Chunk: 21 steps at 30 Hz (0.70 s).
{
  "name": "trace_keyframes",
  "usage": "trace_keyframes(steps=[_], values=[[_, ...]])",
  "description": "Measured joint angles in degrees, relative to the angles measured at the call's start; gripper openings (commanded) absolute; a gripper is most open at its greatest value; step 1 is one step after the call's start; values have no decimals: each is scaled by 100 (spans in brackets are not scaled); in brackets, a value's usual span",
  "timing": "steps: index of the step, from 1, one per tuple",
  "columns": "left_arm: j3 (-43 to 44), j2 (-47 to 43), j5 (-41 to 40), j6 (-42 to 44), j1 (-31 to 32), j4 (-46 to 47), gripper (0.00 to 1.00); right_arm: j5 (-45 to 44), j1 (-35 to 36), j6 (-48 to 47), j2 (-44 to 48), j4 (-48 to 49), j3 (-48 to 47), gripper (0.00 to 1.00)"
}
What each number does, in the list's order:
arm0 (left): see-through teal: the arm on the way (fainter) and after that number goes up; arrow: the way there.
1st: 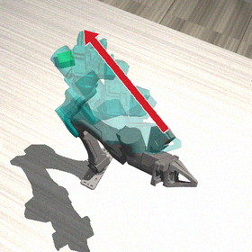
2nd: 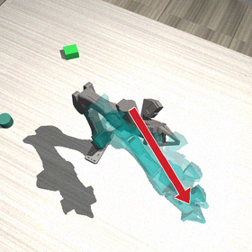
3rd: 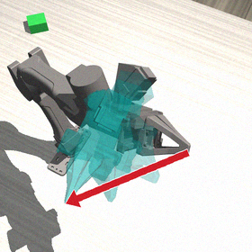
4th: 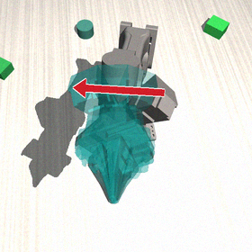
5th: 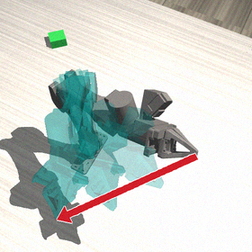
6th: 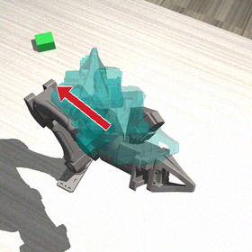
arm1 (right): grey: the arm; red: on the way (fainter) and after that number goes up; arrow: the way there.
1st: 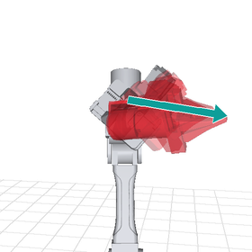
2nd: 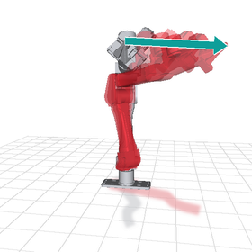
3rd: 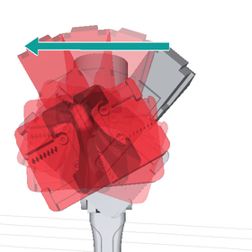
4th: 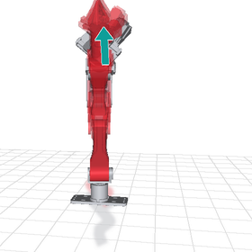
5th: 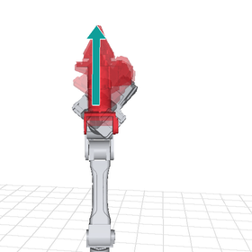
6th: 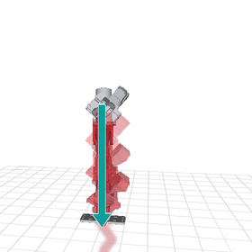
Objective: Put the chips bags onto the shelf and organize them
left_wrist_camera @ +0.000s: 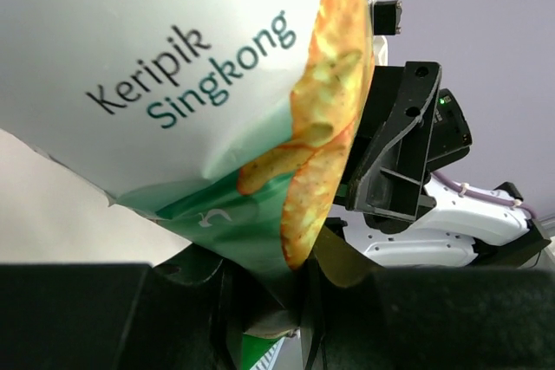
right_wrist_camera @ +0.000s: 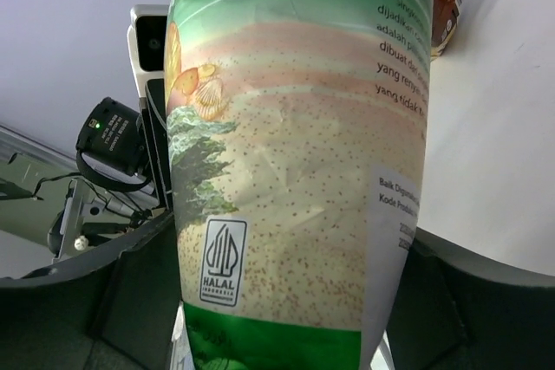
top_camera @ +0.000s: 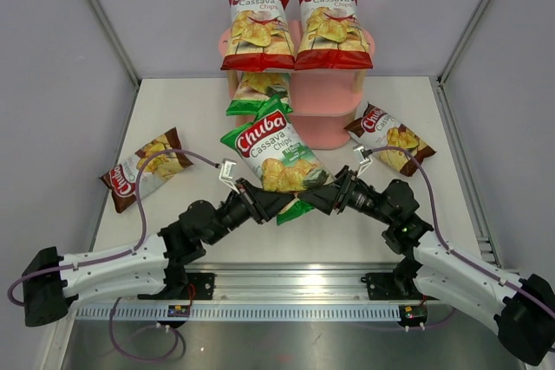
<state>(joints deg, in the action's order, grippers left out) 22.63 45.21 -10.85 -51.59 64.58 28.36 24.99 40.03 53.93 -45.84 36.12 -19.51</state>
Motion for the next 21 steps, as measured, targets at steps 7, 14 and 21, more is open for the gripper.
trace_keyframes(steps=[7,14,21], values=[[138,319,66,59,35,302,20,-376,4,-42,181,-22,50,63],[225,437,120,173,35,243,40,-557,4,-146,306,-33,122,39],[240,271,216,354,129,-37,56,-601,7,-422,345,-35,116,18]])
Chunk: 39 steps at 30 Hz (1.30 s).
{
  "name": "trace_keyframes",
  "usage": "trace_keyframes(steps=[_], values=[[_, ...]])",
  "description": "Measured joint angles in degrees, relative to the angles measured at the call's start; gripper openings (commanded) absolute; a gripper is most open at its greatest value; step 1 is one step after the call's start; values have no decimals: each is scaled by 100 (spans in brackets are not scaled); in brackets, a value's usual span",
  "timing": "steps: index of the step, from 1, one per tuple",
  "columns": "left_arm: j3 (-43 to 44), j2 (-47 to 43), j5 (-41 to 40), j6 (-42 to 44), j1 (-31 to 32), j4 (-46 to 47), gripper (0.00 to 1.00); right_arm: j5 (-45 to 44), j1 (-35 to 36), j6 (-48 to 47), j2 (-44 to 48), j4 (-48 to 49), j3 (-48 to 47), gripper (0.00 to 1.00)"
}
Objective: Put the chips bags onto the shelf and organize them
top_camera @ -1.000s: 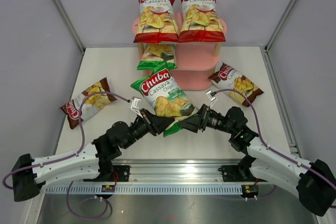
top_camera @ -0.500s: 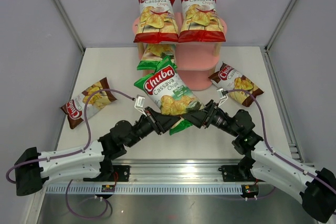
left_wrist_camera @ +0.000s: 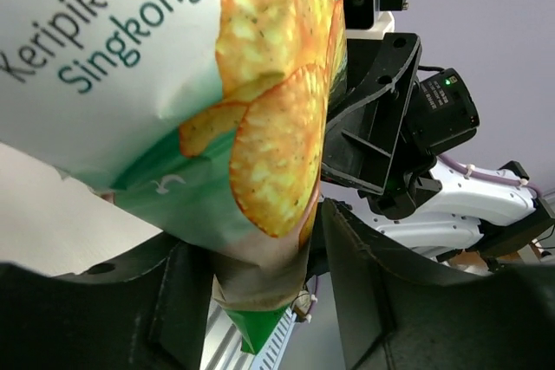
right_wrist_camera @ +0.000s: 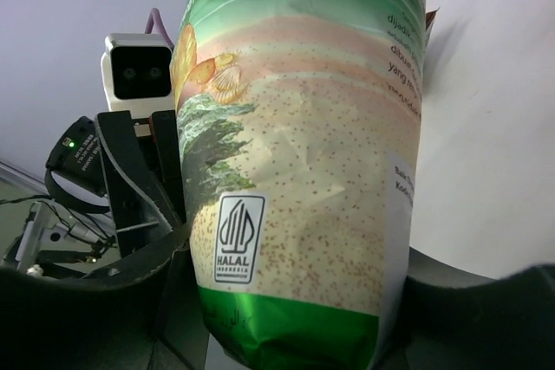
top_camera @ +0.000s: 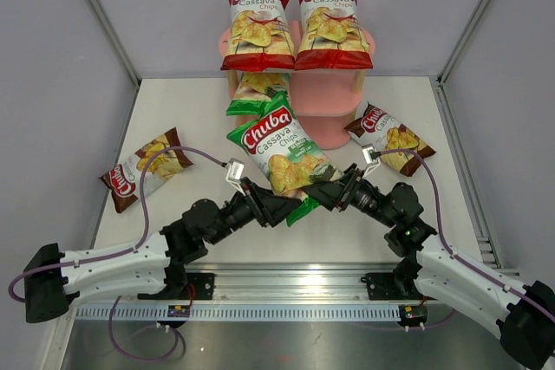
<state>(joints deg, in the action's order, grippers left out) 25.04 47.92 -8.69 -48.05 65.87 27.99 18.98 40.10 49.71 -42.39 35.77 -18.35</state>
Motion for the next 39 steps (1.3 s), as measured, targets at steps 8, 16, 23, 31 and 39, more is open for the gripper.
trace_keyframes(steps=[8,16,23,31,39], values=[[-42,-330,-131,149,26,-382,91,-278,0,-466,-13,-142,-90,6],[28,-1244,-1327,221,28,-2129,99,-791,-2,-743,46,-557,-114,3],[278,-1641,-2225,278,28,-3746,99,-1086,-15,-745,107,-800,-273,3],[286,-2159,-2625,280,28,-4645,99,-1038,-433,-227,-157,-551,-402,3],[286,-2238,-2715,278,28,-4935,99,-807,-1069,348,-365,-212,-400,3]])
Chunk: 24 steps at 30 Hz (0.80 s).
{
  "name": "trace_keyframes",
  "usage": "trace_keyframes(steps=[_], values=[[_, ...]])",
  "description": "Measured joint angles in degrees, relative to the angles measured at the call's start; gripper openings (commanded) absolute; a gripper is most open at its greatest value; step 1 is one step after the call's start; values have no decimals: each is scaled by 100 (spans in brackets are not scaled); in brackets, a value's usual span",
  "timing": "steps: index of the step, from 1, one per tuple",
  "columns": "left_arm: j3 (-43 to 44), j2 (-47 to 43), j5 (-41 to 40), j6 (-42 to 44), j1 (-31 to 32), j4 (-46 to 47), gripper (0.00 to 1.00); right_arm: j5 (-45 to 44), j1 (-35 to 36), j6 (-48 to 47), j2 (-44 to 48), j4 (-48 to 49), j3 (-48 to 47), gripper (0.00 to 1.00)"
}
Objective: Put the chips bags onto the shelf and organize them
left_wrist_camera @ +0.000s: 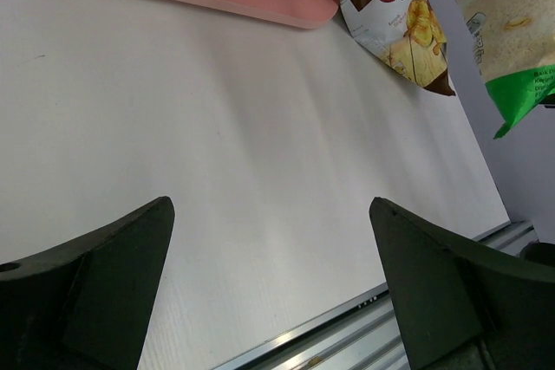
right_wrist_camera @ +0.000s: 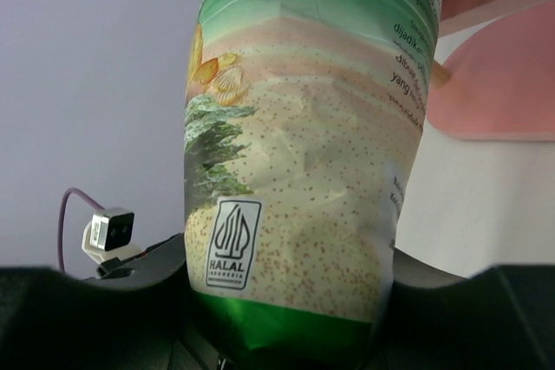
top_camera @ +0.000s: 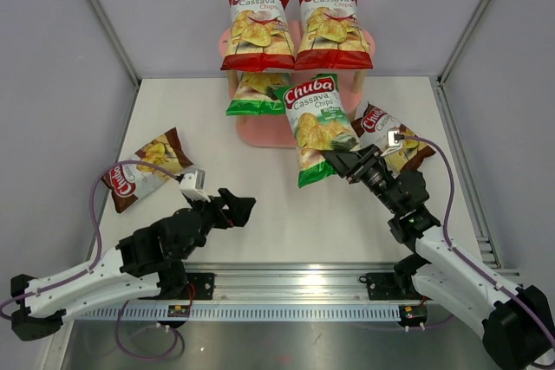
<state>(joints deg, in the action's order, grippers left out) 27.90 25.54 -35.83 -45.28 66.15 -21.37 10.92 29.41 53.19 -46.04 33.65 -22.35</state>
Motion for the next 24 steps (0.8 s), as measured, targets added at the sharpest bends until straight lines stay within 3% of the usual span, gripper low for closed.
trace_keyframes(steps=[8,24], values=[[0,-203,-35,-2,0,-48,99,205,-601,372,-131,179,-2,2],[-2,-629,-160,-52,0,-564,99,372,-1226,1027,-1379,1034,-212,3]])
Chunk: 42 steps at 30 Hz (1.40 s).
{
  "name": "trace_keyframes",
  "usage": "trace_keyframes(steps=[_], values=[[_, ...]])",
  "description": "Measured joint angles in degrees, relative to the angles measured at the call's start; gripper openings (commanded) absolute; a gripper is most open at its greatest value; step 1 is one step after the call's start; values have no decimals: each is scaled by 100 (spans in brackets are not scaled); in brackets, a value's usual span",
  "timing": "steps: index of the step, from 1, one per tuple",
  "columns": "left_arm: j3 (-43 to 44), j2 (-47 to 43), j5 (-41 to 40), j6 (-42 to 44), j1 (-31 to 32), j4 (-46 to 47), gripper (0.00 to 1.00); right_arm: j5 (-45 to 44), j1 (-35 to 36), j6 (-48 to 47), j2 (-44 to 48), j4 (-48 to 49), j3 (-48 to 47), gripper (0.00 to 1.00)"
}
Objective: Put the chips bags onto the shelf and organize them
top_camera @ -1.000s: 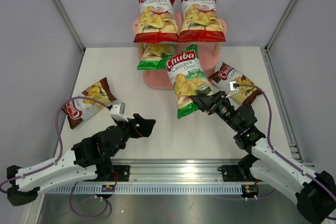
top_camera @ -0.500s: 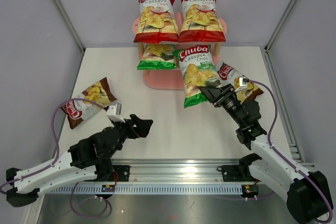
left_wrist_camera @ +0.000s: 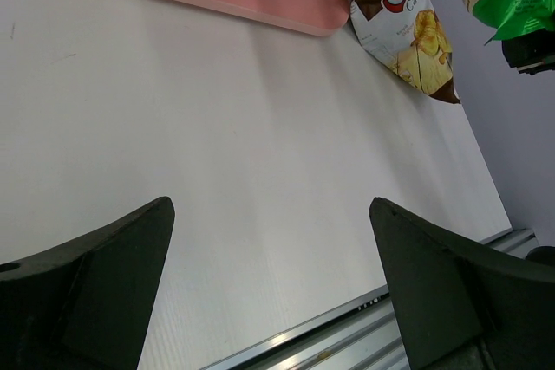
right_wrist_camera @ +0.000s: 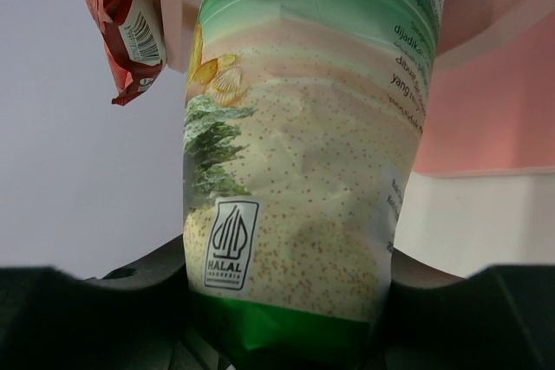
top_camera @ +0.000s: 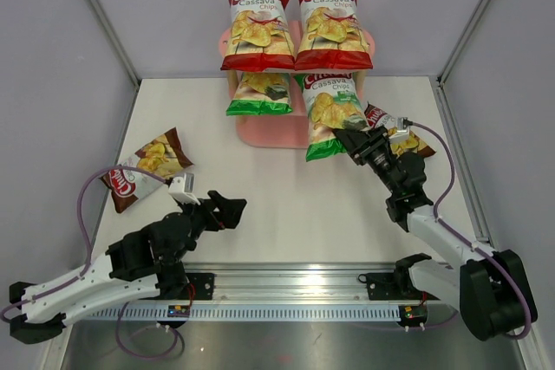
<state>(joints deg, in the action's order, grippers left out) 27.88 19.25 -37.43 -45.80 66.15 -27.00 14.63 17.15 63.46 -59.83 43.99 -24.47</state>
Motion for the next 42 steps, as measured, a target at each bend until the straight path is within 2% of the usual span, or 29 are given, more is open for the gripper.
trace_keyframes(steps=[32,42], values=[[11,-654,-503,-140,-4,-984,99,-883,-17,608,-2850,1541,-1292,4],[11,-654,-564,-140,-4,-1043,99,-1062,-17,647,-3259,1609,-1827,9]])
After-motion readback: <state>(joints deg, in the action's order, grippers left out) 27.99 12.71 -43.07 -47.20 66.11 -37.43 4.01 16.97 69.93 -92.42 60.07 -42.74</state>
